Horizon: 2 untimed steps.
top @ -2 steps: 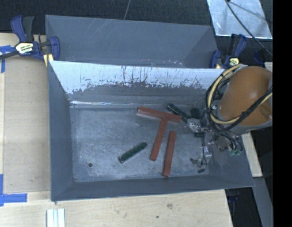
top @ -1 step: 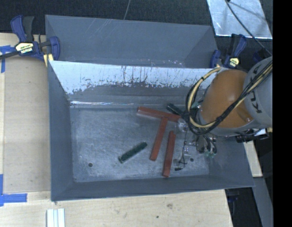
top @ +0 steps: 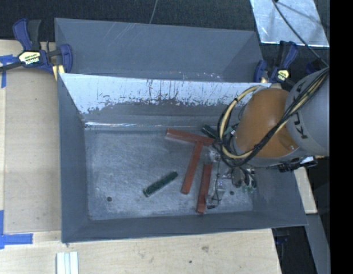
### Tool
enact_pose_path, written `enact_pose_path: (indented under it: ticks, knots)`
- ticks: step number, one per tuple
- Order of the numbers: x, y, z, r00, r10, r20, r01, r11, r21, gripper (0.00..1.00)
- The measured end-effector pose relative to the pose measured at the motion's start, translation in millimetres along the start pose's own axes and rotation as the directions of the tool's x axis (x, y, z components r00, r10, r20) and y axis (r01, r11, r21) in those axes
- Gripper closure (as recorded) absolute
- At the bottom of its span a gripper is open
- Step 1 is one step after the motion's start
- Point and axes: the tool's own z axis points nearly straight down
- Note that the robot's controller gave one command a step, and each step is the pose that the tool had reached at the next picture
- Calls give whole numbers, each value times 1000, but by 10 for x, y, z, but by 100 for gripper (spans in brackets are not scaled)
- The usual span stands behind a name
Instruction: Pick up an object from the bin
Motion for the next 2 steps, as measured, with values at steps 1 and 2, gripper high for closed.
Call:
enact_pose_path:
  ticks: [1,2]
  knots:
    - [4,482,106,968,-249,3,249,968,3,0]
    - [185,554,193,933,-360,3,360,933,0,100]
